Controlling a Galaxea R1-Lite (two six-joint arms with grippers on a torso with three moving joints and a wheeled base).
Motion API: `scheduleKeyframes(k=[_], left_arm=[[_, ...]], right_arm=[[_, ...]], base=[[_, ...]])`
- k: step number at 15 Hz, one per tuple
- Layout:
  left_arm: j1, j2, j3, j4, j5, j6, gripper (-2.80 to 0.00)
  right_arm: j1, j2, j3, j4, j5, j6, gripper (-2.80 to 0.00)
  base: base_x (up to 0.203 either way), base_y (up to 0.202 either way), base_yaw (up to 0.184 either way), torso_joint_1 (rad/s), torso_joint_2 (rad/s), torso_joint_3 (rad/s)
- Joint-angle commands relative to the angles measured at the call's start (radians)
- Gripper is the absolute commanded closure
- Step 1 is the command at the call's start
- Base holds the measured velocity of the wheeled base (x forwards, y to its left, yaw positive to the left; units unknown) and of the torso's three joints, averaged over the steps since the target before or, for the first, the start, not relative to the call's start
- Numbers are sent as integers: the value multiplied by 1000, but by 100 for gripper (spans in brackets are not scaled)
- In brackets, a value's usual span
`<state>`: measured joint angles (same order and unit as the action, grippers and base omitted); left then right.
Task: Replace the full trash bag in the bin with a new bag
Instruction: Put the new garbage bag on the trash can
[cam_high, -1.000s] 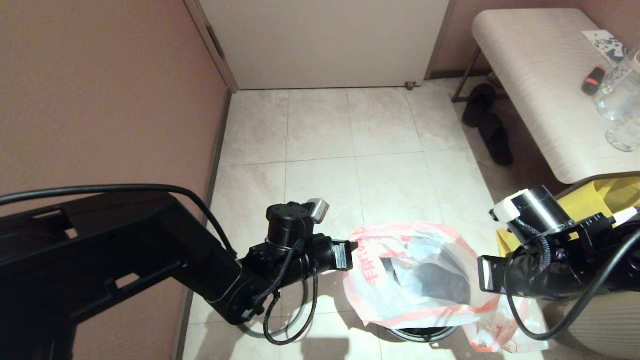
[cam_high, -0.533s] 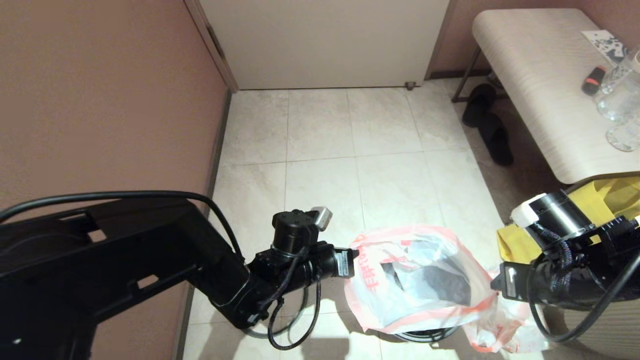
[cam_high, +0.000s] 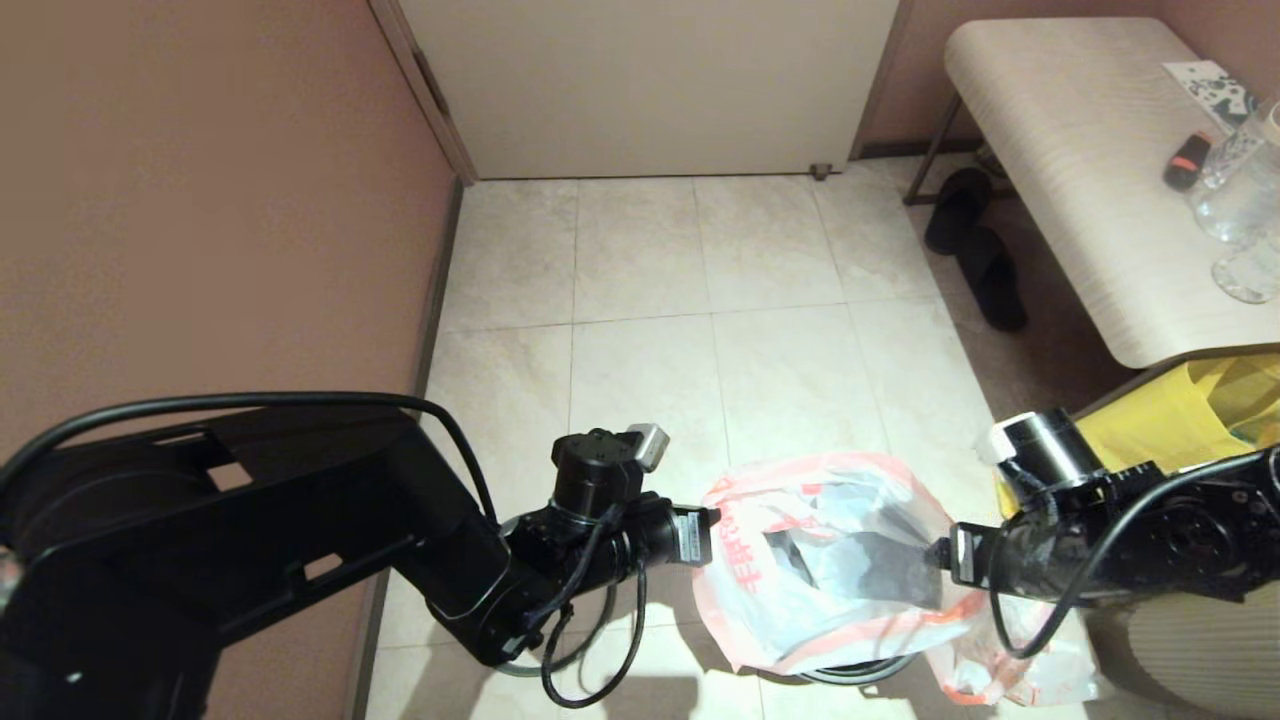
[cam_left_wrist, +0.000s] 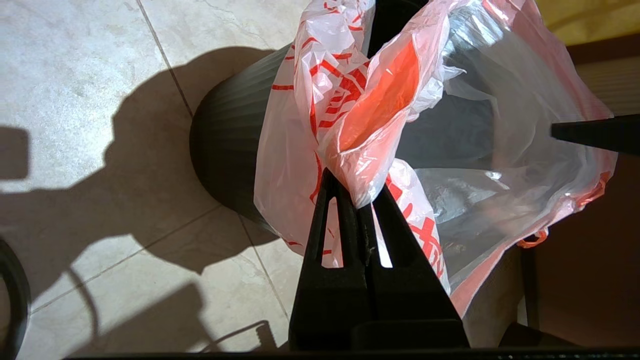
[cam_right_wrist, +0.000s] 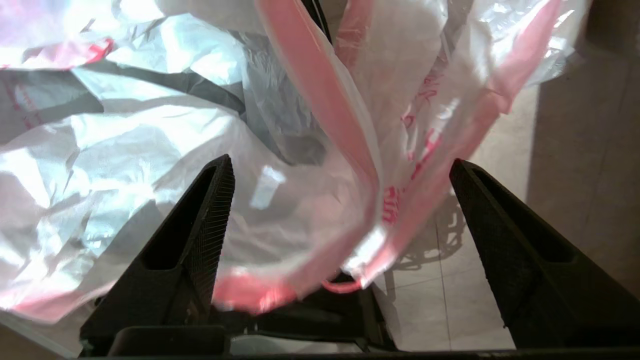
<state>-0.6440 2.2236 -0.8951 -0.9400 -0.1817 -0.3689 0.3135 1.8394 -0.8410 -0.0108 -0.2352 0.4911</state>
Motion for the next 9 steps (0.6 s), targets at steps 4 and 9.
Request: scheduleKeyframes(k=[4,9], left_arm=[[7,4,-2,-5,-1,-2,0],[31,32,-17,-4,-1,-2,0]], right_arm=[[-40,109,-17,-80,-4,1,0],[-45,89,11,-67,-4,3,0]], base=[[0,0,0,0,0,0],[0,0,0,0,0,0]])
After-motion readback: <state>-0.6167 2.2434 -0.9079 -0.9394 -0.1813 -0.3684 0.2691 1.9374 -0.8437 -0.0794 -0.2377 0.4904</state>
